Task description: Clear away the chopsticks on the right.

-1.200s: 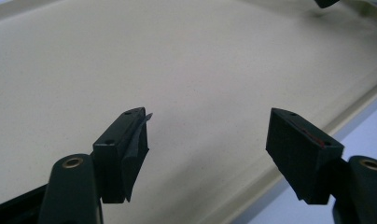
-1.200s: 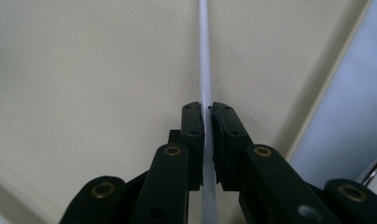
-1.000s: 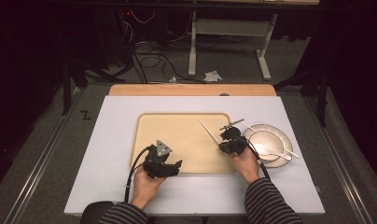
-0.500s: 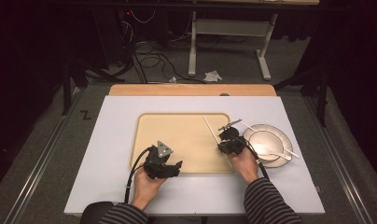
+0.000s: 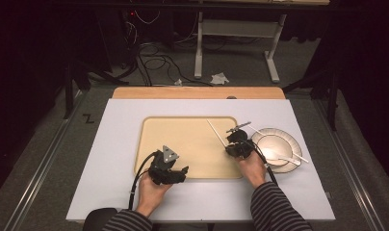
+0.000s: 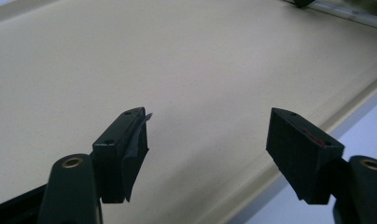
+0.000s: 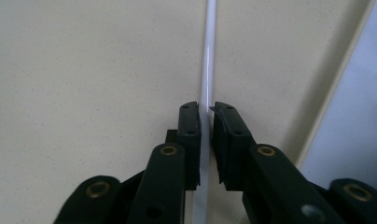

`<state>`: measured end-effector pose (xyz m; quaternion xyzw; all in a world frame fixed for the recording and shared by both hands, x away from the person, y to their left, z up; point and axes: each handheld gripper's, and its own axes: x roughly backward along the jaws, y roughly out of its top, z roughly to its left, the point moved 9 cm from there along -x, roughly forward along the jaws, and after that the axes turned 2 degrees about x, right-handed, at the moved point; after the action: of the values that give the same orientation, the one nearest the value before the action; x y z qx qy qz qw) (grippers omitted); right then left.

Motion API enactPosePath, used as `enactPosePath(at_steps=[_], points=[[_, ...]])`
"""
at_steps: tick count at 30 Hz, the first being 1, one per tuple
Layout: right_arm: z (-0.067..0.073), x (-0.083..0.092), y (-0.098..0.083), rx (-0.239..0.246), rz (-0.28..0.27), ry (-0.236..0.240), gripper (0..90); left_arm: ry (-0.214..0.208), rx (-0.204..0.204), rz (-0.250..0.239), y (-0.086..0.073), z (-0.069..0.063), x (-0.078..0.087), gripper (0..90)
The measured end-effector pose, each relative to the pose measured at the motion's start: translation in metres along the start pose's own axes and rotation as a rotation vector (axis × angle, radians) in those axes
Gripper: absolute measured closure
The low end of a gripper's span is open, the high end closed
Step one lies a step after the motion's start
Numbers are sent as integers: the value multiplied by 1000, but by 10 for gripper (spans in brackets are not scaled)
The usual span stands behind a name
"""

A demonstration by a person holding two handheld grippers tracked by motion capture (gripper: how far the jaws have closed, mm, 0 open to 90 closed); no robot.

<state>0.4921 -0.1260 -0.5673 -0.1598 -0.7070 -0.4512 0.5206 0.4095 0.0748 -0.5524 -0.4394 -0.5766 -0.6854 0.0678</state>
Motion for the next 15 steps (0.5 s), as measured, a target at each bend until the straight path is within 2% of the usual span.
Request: enactPosePath(at_steps=[9,15], points=[[-6,-2,3,-36,-8,-14,742,-4,-4,1,0,-1,0,295],[-6,-2,3,-32,-16,-6,734,-5,-4,3,0,-1,0,295]])
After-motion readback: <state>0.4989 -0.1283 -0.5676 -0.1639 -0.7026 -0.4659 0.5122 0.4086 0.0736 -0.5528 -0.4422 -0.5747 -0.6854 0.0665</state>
